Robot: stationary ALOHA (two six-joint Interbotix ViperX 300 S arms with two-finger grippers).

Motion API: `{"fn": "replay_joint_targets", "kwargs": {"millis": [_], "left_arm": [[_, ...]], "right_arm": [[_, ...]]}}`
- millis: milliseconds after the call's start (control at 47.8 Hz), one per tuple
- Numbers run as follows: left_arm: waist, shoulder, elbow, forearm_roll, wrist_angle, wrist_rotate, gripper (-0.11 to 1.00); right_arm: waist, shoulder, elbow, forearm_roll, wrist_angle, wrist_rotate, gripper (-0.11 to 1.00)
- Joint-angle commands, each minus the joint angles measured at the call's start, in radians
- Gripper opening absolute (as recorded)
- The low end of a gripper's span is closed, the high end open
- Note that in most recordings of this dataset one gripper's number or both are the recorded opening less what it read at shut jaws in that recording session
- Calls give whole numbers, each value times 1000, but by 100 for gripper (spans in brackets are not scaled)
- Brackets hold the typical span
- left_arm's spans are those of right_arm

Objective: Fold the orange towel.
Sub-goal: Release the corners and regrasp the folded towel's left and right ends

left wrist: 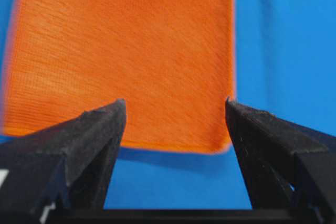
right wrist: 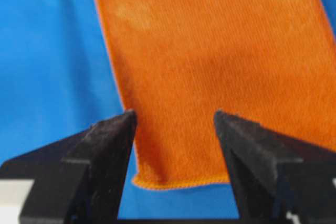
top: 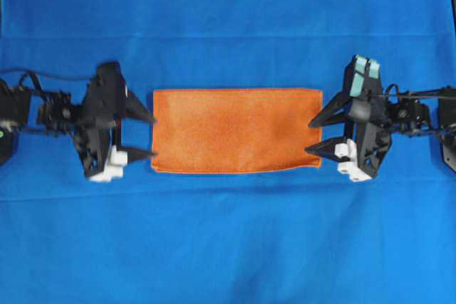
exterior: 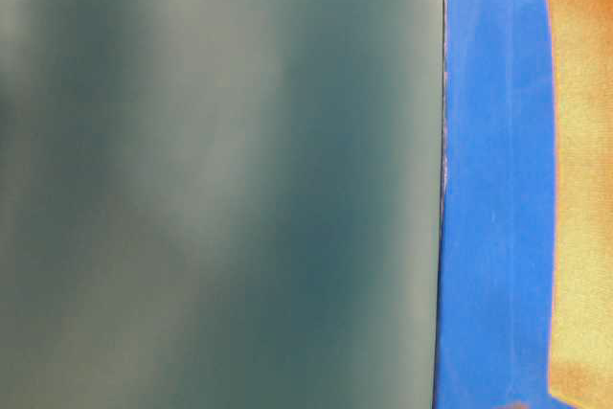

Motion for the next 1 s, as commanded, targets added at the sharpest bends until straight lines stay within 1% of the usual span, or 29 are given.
{"fn": "replay_joint_targets", "kwargs": {"millis": [0, 63, 188, 356, 481, 628, 732, 837, 983], "left_arm": [[40, -37, -20, 2, 2, 21, 69], [63, -35, -21, 2, 3, 49, 69], [95, -20, -37, 2, 5, 94, 69], [117, 25, -46, 0, 3, 107, 69], [147, 83, -44, 2, -11, 114, 69], [195, 164, -51, 0, -55, 127, 69], [213, 202, -51, 0, -77, 137, 69], [216, 215, -51, 2, -80, 144, 69], [225, 219, -52, 2, -80, 150, 69]], "right_arm": [[-49, -49, -21, -23, 18, -2, 63], [-94, -60, -20, -35, 37, -2, 63], [-150, -54, -23, -61, 67, -2, 63], [-179, -8, -28, -78, 69, -2, 63], [-201, 72, -31, -89, 40, -2, 63], [-232, 163, -43, -112, -5, -2, 63], [-258, 222, -44, -114, -18, -2, 63], [-272, 252, -43, -114, -20, -2, 63], [-273, 255, -44, -115, -28, -2, 62]]}}
